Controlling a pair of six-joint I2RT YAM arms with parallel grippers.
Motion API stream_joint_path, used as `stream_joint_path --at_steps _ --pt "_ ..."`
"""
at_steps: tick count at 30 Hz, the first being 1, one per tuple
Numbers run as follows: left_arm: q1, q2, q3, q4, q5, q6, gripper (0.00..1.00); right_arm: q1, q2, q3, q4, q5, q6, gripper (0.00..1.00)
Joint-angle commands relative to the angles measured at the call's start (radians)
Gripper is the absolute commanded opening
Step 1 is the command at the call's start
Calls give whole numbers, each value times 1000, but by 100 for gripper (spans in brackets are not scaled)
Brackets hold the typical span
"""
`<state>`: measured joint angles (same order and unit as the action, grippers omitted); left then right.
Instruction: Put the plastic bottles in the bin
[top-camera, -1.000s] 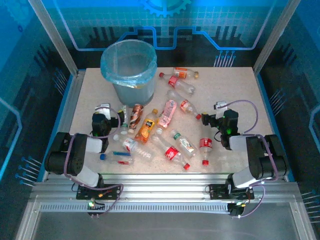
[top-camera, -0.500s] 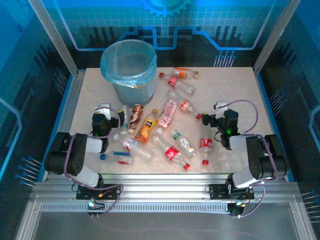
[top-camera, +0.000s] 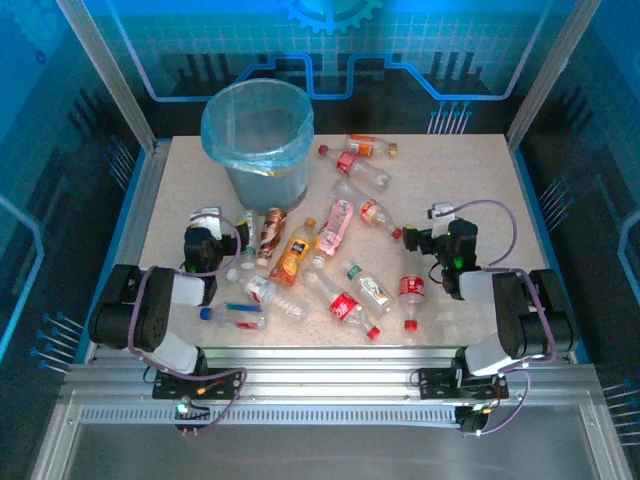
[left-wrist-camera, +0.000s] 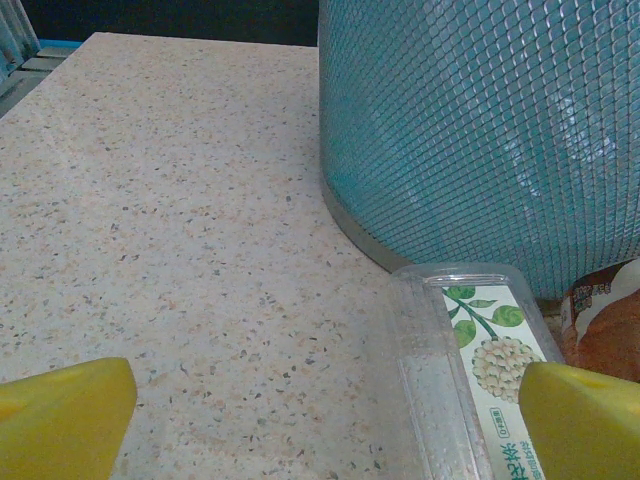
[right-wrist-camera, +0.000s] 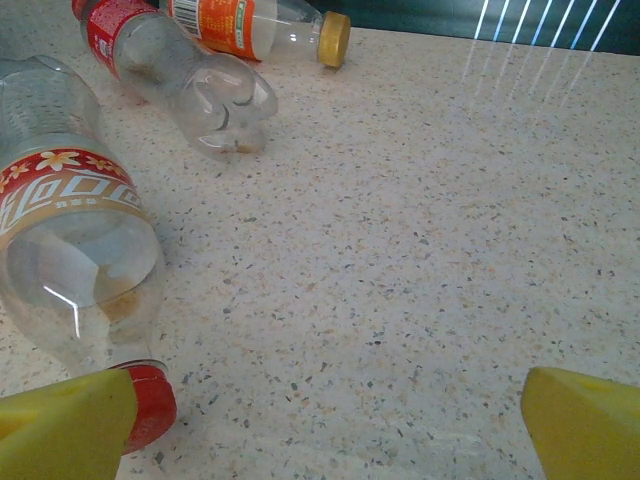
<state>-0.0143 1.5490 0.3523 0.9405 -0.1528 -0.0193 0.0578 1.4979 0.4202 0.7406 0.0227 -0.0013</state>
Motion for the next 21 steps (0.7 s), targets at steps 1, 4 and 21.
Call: stream_joint_path --at_steps 1,4,21 --pt "-1 -63 -28 35 -21 5 99 -11 -69 30 -77 33 8 100" --pt "-1 -174 -60 -2 -32 -2 99 -11 -154 52 -208 57 18 99" --pt "-14 -684 135 -648 -60 -167 98 37 -510 284 -876 140 235 93"
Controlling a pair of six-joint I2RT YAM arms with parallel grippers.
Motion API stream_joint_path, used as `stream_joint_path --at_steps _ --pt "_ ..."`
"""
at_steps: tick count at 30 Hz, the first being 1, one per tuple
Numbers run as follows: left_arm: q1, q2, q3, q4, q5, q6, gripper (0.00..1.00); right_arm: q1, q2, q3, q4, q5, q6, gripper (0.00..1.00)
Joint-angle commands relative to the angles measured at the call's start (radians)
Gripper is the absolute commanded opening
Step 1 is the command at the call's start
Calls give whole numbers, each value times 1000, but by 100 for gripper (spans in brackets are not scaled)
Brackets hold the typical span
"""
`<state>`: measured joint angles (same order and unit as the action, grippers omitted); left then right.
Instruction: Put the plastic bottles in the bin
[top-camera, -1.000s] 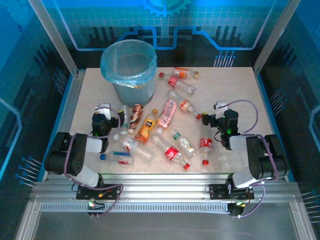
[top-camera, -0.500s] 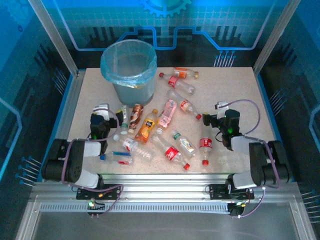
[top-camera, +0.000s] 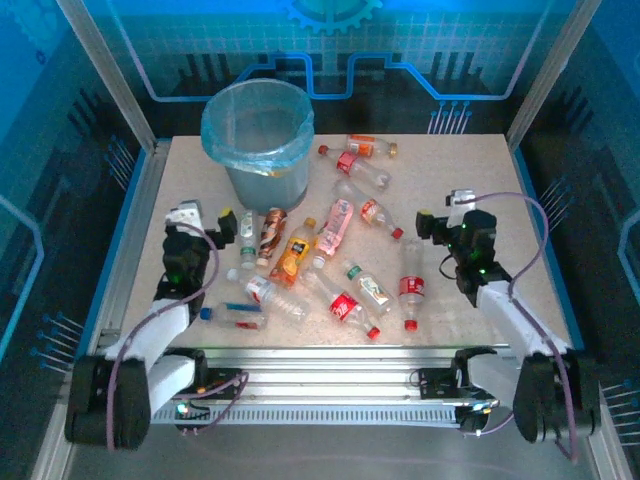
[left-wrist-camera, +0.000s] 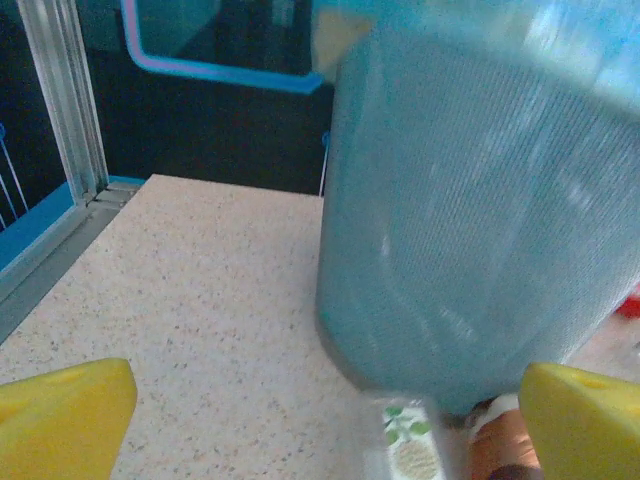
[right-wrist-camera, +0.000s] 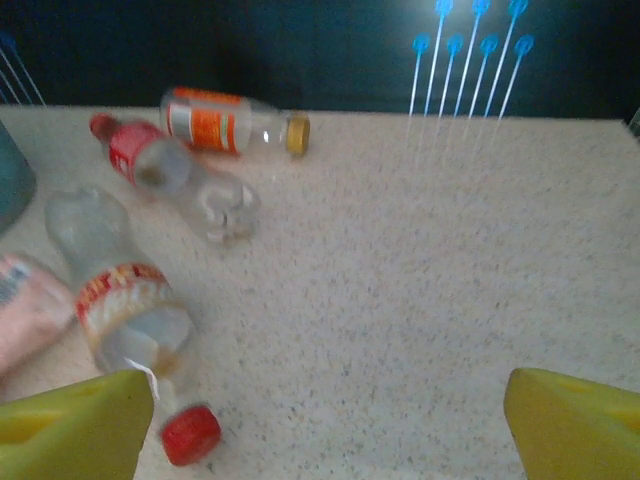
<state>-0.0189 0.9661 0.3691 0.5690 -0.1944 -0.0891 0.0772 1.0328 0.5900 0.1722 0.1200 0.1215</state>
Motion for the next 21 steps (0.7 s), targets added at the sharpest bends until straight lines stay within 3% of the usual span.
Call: stream_joint_path --at_steps 1,7,14,17,21 --pt "-15 -127 155 -344 -14 -113 97 19 -49 144 -367 29 137 94" --pt "-139 -164 390 -641 70 -99 95 39 -89 192 -564 -166 278 99" --pt "-495 -39 578 -828 137 26 93 67 -38 239 -773 -182 294 100" --pt "-624 23 613 -862 114 67 93 68 58 264 -812 -192 276 94" --pt "-706 107 654 -874 72 39 94 75 180 272 -780 -194 279 87"
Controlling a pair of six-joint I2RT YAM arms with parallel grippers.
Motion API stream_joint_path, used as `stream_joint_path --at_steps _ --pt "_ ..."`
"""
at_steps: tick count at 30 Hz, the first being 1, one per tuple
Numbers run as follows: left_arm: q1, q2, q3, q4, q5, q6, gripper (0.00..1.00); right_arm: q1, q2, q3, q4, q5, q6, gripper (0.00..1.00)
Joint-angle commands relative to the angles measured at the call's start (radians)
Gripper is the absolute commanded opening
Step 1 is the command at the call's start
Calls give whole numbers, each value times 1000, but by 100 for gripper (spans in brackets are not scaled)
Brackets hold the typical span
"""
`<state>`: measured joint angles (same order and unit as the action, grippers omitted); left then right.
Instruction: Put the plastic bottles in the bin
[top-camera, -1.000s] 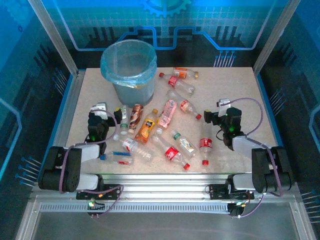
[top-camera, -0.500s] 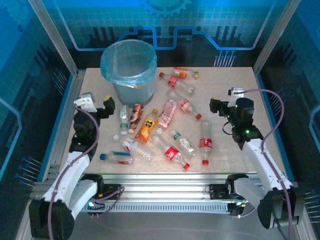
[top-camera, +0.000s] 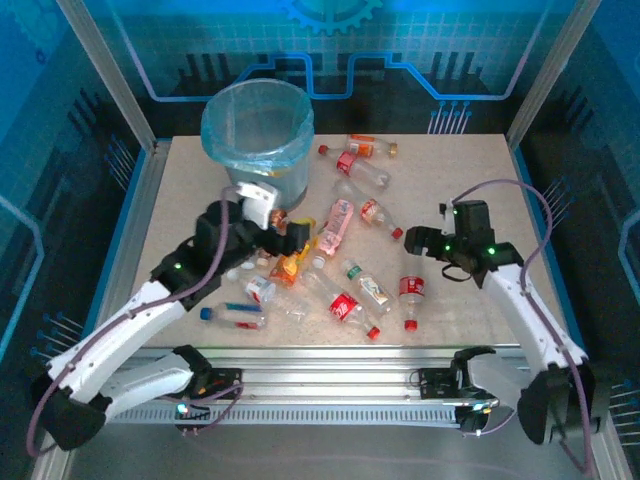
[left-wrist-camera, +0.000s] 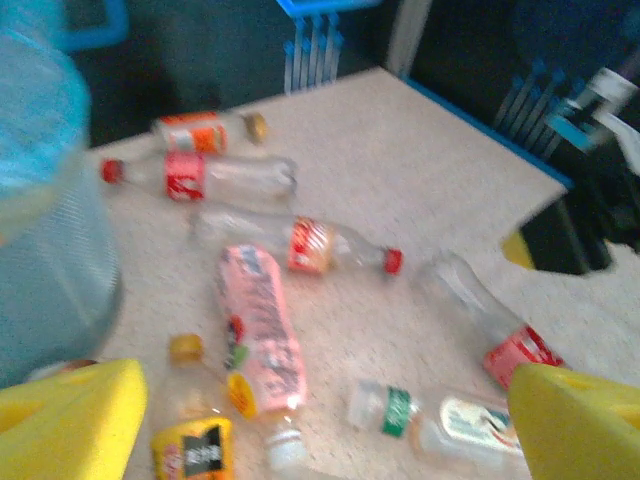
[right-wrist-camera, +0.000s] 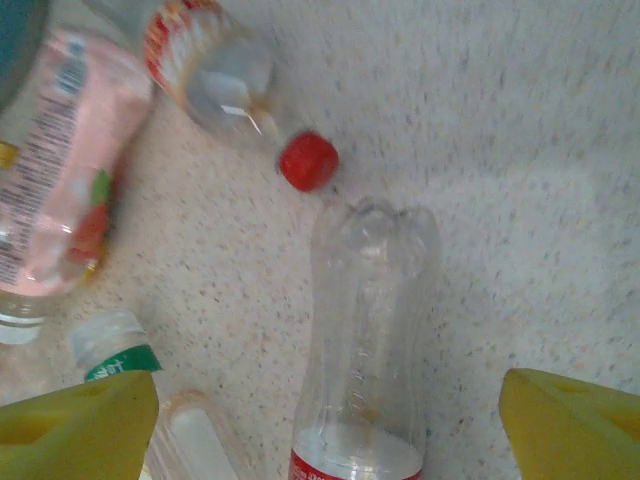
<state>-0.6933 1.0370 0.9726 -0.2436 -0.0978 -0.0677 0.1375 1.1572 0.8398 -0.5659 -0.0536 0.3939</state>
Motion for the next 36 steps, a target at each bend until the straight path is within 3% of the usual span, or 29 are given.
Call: stream_joint_path --at_steps 1,10,19,28,32,36 --pt "-41 54 58 -66 -27 7 94 17 77 19 -27 -16 8 86" --pt "-65 147 132 -99 -87 -61 93 98 191 -4 -10 60 24 89" --pt "-63 159 141 -72 -141 -73 94 112 250 -41 21 63 18 89" --pt "-64 163 187 -118 -160 -55 95 109 319 -40 48 30 22 78" --pt "-64 163 206 -118 -152 -42 95 106 283 -53 55 51 28 67" --pt "-64 173 248 -132 -145 -41 96 106 210 -54 38 96 23 62"
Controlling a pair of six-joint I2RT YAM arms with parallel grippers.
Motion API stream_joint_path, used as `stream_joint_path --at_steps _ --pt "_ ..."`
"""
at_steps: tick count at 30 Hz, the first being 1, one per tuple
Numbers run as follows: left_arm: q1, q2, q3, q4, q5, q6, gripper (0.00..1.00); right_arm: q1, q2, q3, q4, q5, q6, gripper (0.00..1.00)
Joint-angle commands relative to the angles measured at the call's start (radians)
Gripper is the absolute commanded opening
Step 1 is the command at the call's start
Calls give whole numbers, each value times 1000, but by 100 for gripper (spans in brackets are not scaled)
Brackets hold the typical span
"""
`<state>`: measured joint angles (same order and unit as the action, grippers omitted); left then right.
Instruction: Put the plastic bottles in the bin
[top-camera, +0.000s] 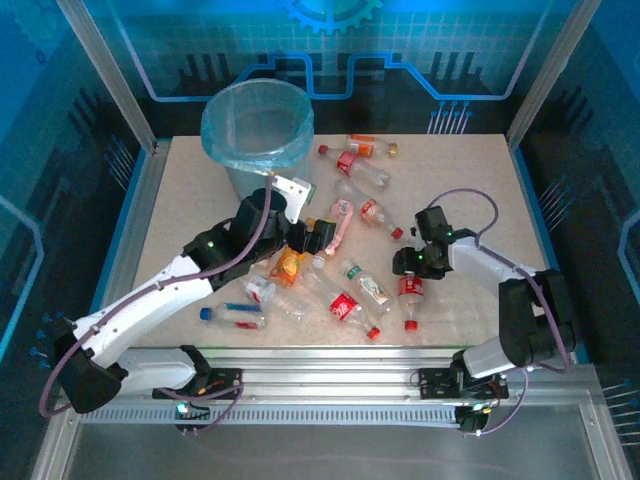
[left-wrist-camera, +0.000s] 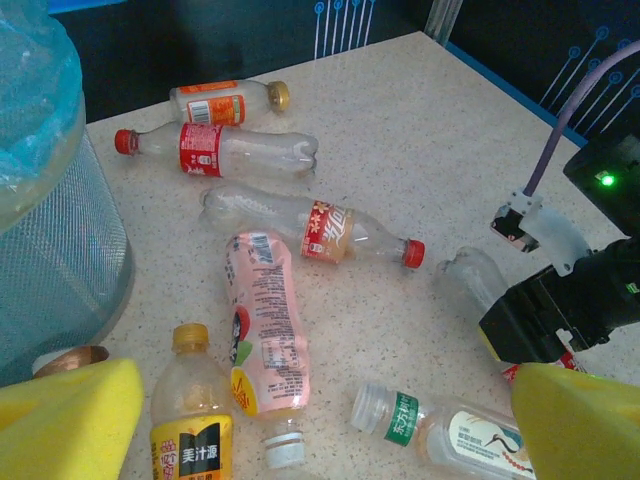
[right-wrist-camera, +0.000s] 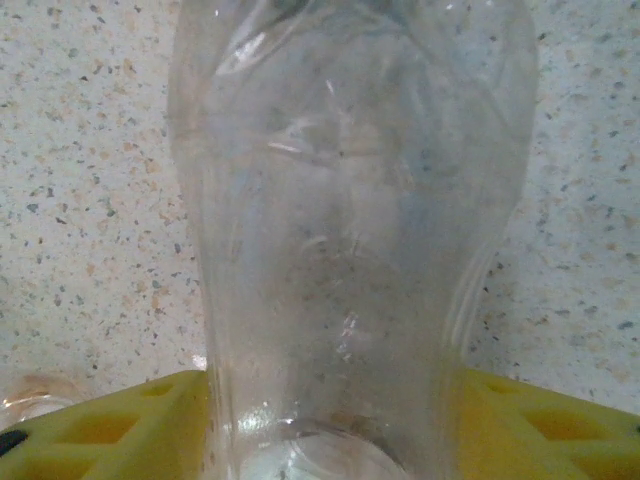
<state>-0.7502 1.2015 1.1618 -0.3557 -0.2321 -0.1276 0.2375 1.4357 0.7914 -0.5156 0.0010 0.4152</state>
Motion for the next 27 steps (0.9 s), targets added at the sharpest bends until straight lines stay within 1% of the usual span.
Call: stream_joint_path --at_steps 1,4,8,11,13,15,19,24,27 --pt "-7 13 74 -25 -5 18 96 6 -88 -3 -23 53 -5 62" --pt "-8 25 118 -45 17 23 96 5 -175 -4 -39 66 -27 61" --pt "-8 34 160 -54 31 17 96 6 -319 -9 -39 63 -35 56" --pt "-7 42 170 -16 88 -4 94 11 -417 5 -33 52 -46 54" --pt "-6 57 191 2 153 -20 94 18 -462 26 -30 40 -60 52" --pt "-7 81 227 -2 216 -40 94 27 -500 51 -15 7 -79 52" --pt "-7 146 330 -63 328 -76 94 60 -568 82 63 -83 -119 52" --pt "-9 210 416 -111 480 -81 94 115 -616 83 224 -232 -193 50" --pt "-8 228 448 -138 530 -83 94 145 -623 83 325 -308 -217 51"
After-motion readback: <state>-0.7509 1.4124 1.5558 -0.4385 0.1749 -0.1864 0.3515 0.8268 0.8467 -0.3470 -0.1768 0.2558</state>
